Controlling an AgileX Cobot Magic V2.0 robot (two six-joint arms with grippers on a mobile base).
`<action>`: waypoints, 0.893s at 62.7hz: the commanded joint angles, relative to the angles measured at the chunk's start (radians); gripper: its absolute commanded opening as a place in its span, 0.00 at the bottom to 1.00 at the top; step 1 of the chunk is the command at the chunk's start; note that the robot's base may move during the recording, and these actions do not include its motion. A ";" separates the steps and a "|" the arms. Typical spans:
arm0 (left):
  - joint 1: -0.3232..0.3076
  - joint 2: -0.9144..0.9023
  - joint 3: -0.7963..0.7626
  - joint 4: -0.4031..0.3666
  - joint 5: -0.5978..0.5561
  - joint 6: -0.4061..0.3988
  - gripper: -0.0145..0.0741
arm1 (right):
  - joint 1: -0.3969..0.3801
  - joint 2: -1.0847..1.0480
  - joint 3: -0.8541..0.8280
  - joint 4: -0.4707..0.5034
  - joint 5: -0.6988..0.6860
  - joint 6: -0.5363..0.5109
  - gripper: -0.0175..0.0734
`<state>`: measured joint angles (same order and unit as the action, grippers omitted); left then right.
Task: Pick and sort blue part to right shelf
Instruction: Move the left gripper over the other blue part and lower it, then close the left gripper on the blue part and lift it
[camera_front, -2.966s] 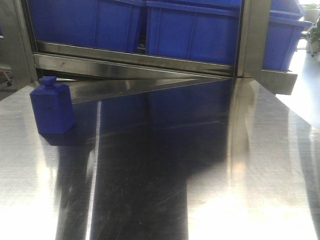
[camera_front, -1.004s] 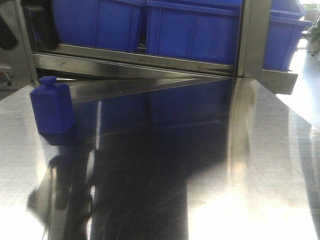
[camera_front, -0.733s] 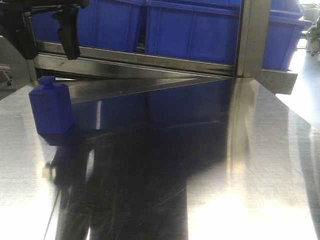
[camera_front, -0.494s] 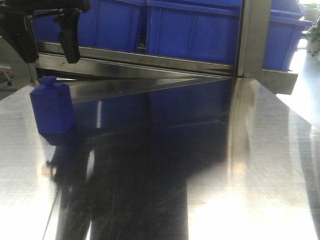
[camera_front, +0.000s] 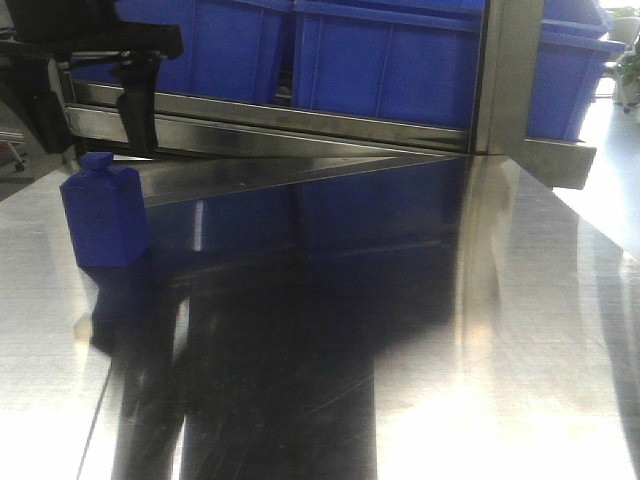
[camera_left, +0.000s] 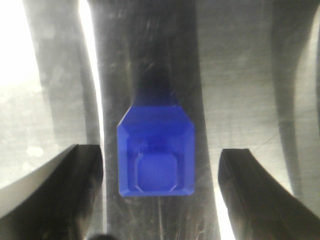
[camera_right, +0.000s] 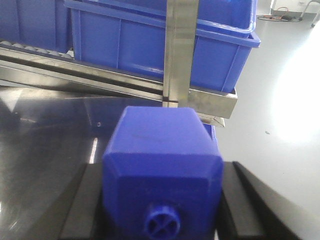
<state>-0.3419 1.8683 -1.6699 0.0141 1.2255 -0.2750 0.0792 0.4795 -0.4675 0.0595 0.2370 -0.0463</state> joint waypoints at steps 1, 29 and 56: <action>-0.002 -0.046 -0.002 0.005 -0.021 -0.026 0.74 | -0.008 0.000 -0.032 0.003 -0.092 -0.009 0.56; -0.002 -0.008 0.017 0.005 -0.037 -0.026 0.74 | -0.008 0.000 -0.032 0.003 -0.092 -0.009 0.56; -0.002 0.010 0.019 0.005 -0.026 -0.026 0.74 | -0.008 0.000 -0.032 0.003 -0.092 -0.009 0.56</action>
<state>-0.3419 1.9267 -1.6297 0.0155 1.1971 -0.2893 0.0792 0.4795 -0.4675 0.0595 0.2370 -0.0463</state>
